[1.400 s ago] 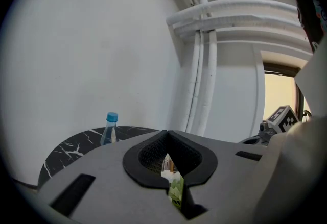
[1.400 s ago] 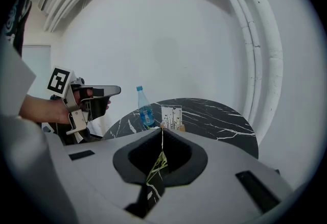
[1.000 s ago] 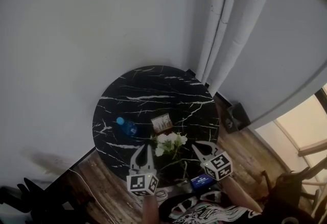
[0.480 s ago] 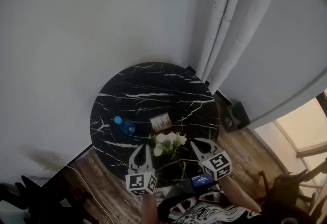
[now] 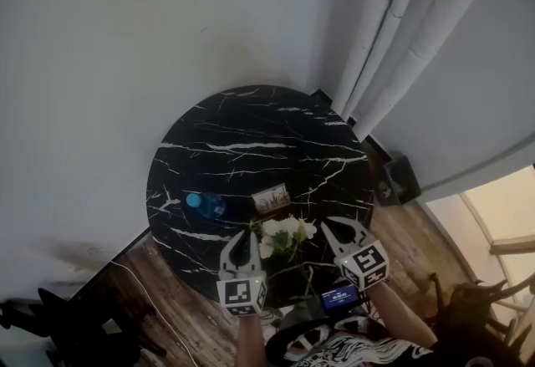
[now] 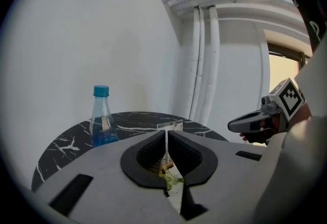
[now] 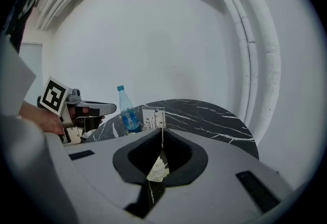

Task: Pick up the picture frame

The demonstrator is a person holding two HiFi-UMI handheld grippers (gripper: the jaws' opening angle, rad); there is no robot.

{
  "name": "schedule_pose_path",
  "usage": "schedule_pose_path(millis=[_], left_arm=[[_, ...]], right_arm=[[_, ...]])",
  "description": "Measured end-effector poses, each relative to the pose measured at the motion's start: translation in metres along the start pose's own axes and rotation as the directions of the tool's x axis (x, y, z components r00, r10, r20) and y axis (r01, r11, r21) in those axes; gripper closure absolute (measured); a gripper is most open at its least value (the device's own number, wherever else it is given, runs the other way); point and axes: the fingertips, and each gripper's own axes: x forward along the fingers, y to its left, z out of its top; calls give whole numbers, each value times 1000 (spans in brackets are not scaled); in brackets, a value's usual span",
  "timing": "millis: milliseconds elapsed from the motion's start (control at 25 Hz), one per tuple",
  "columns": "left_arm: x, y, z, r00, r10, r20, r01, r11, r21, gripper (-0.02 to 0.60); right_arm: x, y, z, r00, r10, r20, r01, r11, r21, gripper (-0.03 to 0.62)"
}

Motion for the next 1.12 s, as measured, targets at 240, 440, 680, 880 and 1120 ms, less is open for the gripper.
schedule_pose_path(millis=[240, 440, 680, 880, 1120], left_arm=[[21, 16, -18, 999, -7, -54, 5, 999, -32, 566], [40, 28, -36, 995, -5, -102, 0, 999, -46, 565], [62, 29, -51, 988, -59, -140, 51, 997, -55, 546], [77, 27, -71, 974, -102, -202, 91, 994, -62, 475], [89, 27, -83, 968, -122, -220, 106, 991, -86, 448]], right_arm=[[32, -6, -6, 998, 67, -22, -66, 998, 19, 574], [62, -16, -13, 993, 108, -52, -108, 994, 17, 574], [95, -15, -27, 976, 180, -123, -181, 983, 2, 574], [110, -10, -41, 961, 216, -173, -222, 975, -20, 572], [126, -11, -46, 950, 248, -190, -257, 966, -22, 528]])
